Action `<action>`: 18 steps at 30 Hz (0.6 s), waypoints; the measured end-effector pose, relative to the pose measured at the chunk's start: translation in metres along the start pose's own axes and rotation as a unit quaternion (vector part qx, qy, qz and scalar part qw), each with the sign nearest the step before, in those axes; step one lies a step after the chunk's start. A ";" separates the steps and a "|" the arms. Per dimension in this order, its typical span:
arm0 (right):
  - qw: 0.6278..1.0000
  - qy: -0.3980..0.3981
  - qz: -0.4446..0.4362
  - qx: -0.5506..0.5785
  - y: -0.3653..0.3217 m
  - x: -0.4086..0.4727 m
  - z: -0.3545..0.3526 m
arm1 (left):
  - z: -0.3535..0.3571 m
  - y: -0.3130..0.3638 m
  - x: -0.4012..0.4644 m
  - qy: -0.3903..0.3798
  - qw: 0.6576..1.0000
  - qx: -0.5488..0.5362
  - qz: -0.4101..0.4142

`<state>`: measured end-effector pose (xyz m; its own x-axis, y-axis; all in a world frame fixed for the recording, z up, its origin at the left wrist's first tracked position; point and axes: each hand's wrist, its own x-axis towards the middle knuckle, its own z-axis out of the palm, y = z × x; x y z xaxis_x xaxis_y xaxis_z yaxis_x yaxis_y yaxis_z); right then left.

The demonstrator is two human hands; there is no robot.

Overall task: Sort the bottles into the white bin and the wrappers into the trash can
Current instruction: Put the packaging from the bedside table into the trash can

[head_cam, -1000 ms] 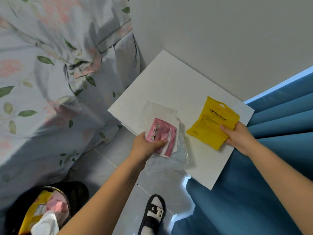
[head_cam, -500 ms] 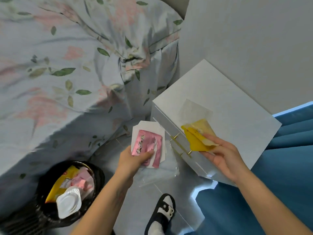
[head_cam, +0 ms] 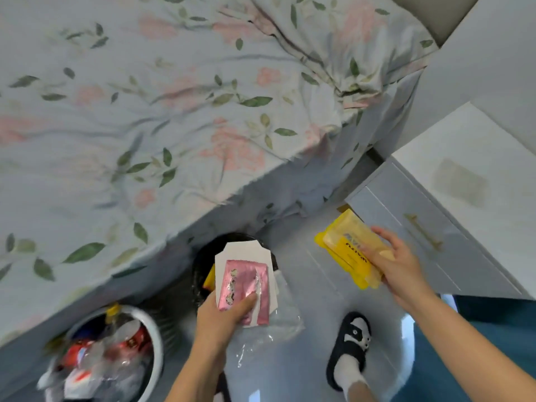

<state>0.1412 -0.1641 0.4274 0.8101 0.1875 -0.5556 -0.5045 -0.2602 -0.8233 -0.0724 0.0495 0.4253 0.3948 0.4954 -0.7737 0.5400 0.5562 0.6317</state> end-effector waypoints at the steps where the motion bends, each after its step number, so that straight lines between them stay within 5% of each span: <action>1: 1.000 -0.008 0.020 -0.004 0.012 -0.013 0.018 | -0.027 -0.005 -0.005 0.005 1.000 -0.009 -0.014; 8: 0.992 -0.033 0.070 -0.095 0.085 -0.044 0.143 | -0.157 -0.028 -0.014 0.070 0.997 -0.035 -0.020; 18: 0.949 -0.074 0.043 -0.302 0.156 0.028 0.216 | -0.181 -0.048 0.034 0.117 0.990 -0.070 0.021</action>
<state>0.0207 0.0054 0.2582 0.7004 0.2603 -0.6646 -0.2671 -0.7679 -0.5823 -0.2195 0.1604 0.3773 0.2236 0.6521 -0.7244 0.4120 0.6103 0.6766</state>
